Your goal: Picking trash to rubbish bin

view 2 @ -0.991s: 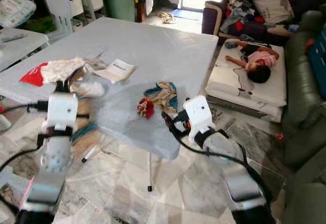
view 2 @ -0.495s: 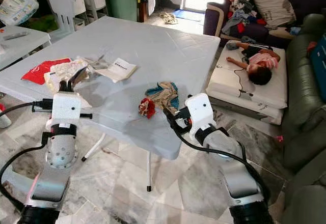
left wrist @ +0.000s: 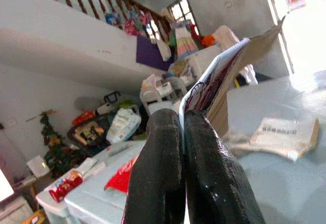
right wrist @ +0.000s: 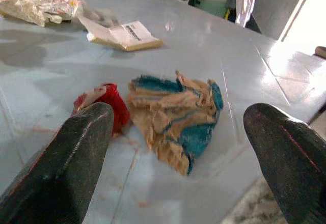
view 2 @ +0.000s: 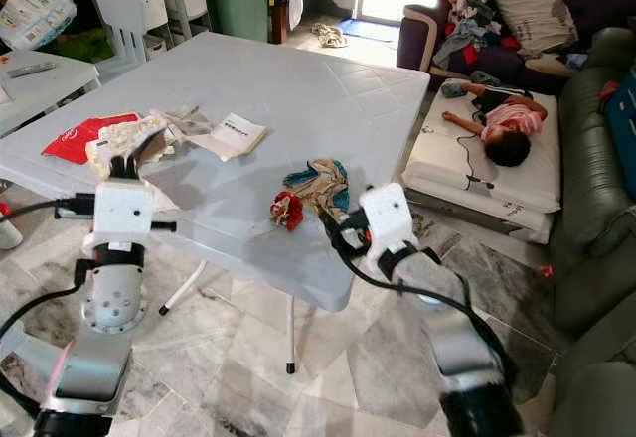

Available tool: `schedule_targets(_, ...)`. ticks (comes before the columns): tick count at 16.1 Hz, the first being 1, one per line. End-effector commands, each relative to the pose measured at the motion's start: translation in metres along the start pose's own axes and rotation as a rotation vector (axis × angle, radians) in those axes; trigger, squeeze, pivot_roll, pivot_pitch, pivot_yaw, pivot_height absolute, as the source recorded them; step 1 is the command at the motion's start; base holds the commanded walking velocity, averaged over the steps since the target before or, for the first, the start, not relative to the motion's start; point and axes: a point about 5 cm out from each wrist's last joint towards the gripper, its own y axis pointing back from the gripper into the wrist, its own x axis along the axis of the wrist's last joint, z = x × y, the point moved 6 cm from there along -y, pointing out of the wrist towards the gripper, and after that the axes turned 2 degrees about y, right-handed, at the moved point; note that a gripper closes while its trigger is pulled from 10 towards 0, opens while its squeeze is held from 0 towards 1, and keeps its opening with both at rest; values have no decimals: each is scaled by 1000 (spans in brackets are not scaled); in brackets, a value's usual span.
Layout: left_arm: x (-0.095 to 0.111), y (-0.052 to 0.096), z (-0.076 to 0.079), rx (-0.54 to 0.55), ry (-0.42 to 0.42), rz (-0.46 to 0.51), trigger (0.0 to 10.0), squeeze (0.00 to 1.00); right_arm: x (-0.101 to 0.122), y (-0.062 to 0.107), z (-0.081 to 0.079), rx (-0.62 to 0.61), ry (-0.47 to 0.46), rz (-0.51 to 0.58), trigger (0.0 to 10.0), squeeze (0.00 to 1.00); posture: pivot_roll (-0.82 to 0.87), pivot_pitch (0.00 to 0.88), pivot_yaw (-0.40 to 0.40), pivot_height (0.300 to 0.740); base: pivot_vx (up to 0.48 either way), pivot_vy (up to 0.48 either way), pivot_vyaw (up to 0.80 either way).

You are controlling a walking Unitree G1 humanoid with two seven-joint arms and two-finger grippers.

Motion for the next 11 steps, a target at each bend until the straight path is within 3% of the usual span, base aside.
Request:
schedule_targets(1, 7, 6, -4, -3, -11, 14, 0, 0, -3, -7, 2, -1, 20, -4, 10000, 541, 95, 0, -65, 740, 0, 0, 0)
schedule_targets(2, 7, 10, -6, -7, -20, 11, 0, 0, -4, -10, 3, -4, 19, -6, 10000, 290, 95, 0, -65, 740, 0, 0, 0)
schedule_targets(3, 6, 13, -8, -7, -25, 7, 0, 0, -4, -12, 4, -7, 16, -6, 10000, 125, 95, 0, -65, 740, 0, 0, 0)
schedule_targets(4, 2, 20, -12, -8, -40, -11, 0, 0, -5, -16, 4, -8, 14, -6, 10000, 63, 130, 3, -65, 740, 0, 0, 0)
schedule_targets(7, 1, 36, -18, -9, -57, -41, 0, 0, -5, -29, 1, 13, 6, 7, 10000, 0, 183, 7, -65, 740, 0, 0, 0)
schedule_targets(11, 3, 52, -20, -48, -85, -54, 0, 0, 0, -37, -10, 61, -21, 39, 10000, 0, 201, 5, -58, 740, 0, 0, 0)
